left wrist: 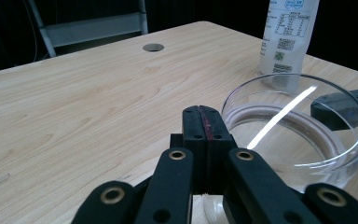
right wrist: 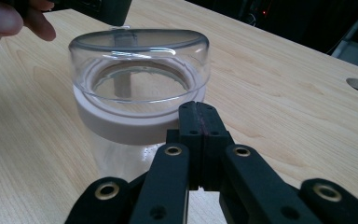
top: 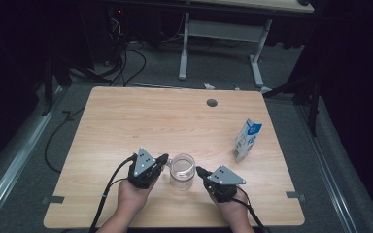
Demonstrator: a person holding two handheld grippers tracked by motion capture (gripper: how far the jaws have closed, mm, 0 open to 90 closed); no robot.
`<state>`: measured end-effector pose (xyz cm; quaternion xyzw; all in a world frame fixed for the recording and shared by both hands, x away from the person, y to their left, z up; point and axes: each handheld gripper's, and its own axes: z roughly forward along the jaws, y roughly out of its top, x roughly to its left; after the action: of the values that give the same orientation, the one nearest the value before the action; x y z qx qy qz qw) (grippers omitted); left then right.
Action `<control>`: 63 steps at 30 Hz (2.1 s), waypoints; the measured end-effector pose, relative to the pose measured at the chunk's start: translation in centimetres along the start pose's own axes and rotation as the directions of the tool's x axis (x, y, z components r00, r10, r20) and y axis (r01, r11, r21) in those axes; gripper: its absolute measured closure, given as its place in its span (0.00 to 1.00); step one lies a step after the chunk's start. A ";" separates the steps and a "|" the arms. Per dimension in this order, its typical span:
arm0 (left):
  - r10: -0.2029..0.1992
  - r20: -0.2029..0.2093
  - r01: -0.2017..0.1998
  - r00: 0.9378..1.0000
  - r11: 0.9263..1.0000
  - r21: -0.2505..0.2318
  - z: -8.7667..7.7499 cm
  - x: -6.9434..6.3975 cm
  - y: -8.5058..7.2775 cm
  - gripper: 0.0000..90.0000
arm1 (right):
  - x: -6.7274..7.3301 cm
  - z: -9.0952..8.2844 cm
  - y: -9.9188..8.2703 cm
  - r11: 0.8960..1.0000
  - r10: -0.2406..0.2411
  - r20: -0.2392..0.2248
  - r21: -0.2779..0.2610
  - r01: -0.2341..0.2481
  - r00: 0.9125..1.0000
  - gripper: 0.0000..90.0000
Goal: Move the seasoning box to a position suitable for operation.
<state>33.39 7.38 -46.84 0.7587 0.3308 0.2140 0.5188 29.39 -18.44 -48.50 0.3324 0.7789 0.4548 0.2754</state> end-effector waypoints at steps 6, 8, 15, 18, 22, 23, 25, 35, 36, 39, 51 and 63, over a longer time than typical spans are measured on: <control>-0.001 0.001 0.001 1.000 1.000 -0.002 0.0 0.0 0.0 1.00 | 0.2 -0.1 0.1 1.000 -0.002 -0.001 -0.008 0.002 1.000 1.00; -0.005 0.003 0.005 1.000 1.000 0.001 0.0 0.1 0.0 1.00 | 0.2 -0.2 0.2 1.000 -0.001 -0.002 -0.013 0.001 1.000 1.00; -0.020 0.002 0.020 1.000 1.000 -0.004 -0.5 0.0 -0.2 1.00 | 0.2 -0.4 0.4 1.000 0.002 -0.012 -0.026 -0.002 1.000 1.00; -0.032 0.010 0.032 0.999 0.999 -0.003 -1.3 -0.1 -0.9 1.00 | 0.2 -0.5 0.5 0.999 0.010 -0.018 -0.038 -0.010 1.000 1.00; -0.056 0.018 0.056 0.998 0.998 0.000 -1.7 -0.3 -1.8 1.00 | 0.2 -0.6 0.6 0.999 0.013 -0.018 -0.044 -0.014 1.000 1.00; -0.059 0.024 0.059 0.998 0.998 0.002 -1.9 -0.4 -2.0 1.00 | 0.3 -0.6 0.7 0.999 0.010 -0.020 -0.050 -0.011 1.000 1.00; -0.061 0.033 0.060 0.998 0.998 0.006 -2.0 -0.8 -2.5 1.00 | 0.3 -0.6 0.8 0.999 0.007 -0.018 -0.051 -0.008 1.000 1.00; -0.062 0.099 0.061 0.993 0.998 0.006 -2.1 -2.7 -3.3 1.00 | 0.6 -0.7 1.1 0.998 0.010 -0.027 -0.061 -0.012 1.000 1.00; -0.065 0.108 0.065 0.992 0.998 0.006 -2.1 -2.9 -3.3 1.00 | 0.5 -0.7 1.2 0.998 0.005 -0.024 -0.065 -0.006 1.000 1.00; -0.063 0.111 0.063 0.992 0.998 0.005 -2.1 -3.0 -3.3 1.00 | 0.6 -0.8 1.2 0.998 0.010 -0.025 -0.067 -0.012 1.000 1.00; -0.065 0.131 0.064 0.989 0.998 0.010 -1.8 -3.5 -3.2 1.00 | 0.6 -0.8 1.2 0.998 0.010 -0.031 -0.068 -0.012 0.999 1.00; -0.066 0.133 0.066 0.989 0.998 0.002 -1.6 -3.6 -3.0 1.00 | 0.7 -0.8 1.2 0.997 0.011 -0.037 -0.073 -0.014 0.999 1.00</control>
<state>28.96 6.52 -48.95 0.7594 0.3202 0.1458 0.5473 28.71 -17.89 -47.13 0.3186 0.7646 0.4908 0.2703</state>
